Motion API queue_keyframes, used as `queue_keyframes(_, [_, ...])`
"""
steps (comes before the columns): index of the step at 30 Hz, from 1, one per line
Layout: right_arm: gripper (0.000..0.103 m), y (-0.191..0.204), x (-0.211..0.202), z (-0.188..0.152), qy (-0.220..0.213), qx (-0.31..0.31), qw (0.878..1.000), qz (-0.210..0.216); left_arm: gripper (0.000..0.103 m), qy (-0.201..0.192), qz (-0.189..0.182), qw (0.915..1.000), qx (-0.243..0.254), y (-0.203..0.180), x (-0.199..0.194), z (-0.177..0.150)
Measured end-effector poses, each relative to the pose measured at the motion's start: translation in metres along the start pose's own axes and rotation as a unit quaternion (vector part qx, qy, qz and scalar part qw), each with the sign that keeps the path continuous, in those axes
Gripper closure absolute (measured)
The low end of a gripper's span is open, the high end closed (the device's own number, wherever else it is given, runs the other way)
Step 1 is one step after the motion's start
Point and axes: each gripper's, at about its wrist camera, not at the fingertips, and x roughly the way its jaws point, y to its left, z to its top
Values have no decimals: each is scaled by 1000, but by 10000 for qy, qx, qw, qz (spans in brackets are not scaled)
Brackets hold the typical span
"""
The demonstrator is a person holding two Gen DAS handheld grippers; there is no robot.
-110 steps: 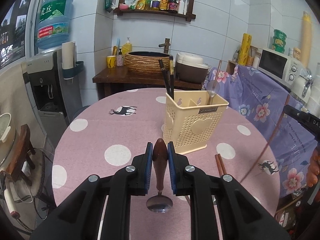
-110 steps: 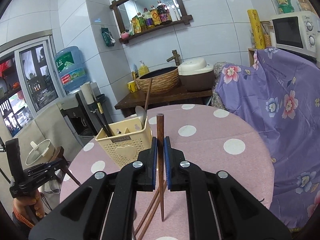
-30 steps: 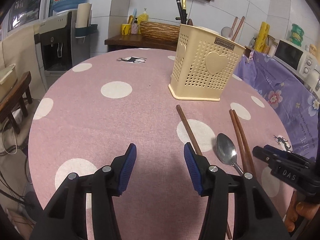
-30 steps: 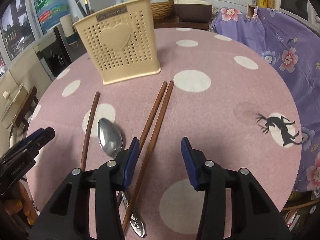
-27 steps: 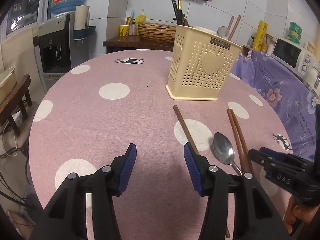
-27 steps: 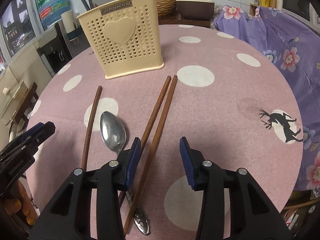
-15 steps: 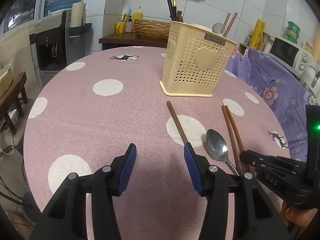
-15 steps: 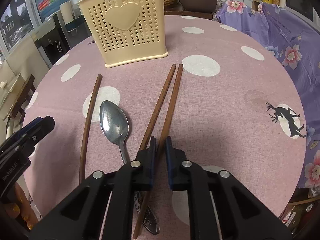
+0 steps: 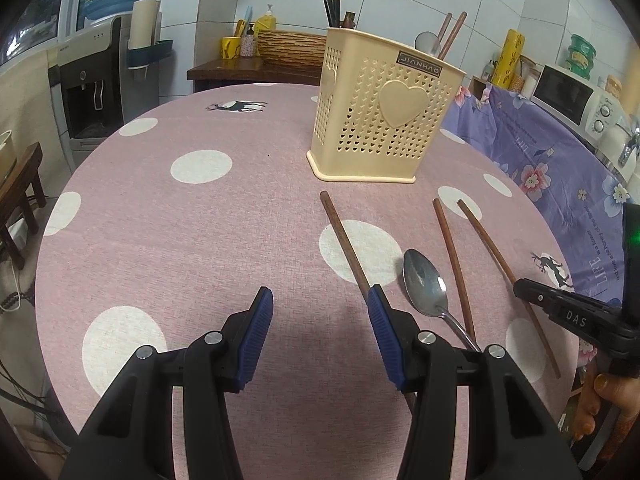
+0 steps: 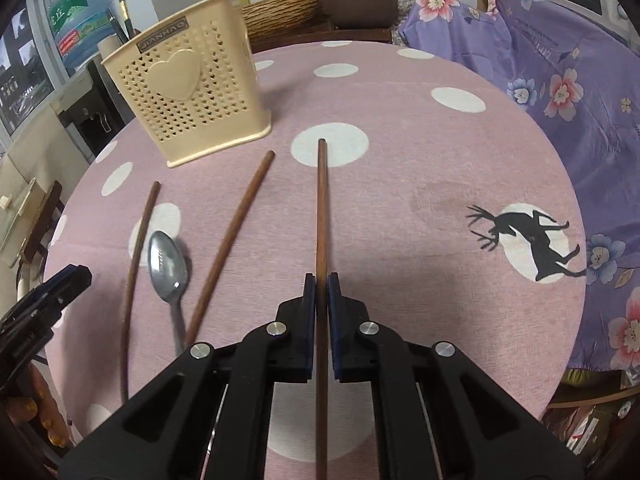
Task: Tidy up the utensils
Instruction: 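Close right tool on a brown chopstick while left tool grasps another brown chopstick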
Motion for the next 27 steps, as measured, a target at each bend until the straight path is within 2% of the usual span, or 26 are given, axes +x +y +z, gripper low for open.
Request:
queue_keyframes(5, [93, 2, 4, -3, -59, -130, 9999, -12, 53, 132, -86, 9999, 46, -3, 9, 3])
queue_keyframes(10, [76, 2, 6, 4, -74, -216, 9997, -106, 55, 153, -43, 9996, 223, -9, 16, 15])
queue_keyframes(16, [75, 0, 7, 35, -215, -295, 9993, 61, 67, 350, -100, 9988, 337, -14, 37, 41])
queue_keyframes(23, [75, 3, 29, 64, -180, -528, 9984, 102, 71, 701, -45, 9971, 276, -15, 67, 52])
queue_keyframes(27, [75, 3, 42, 73, -107, -524, 9986, 46, 74, 696, 91, 9971, 279, -18, 74, 55])
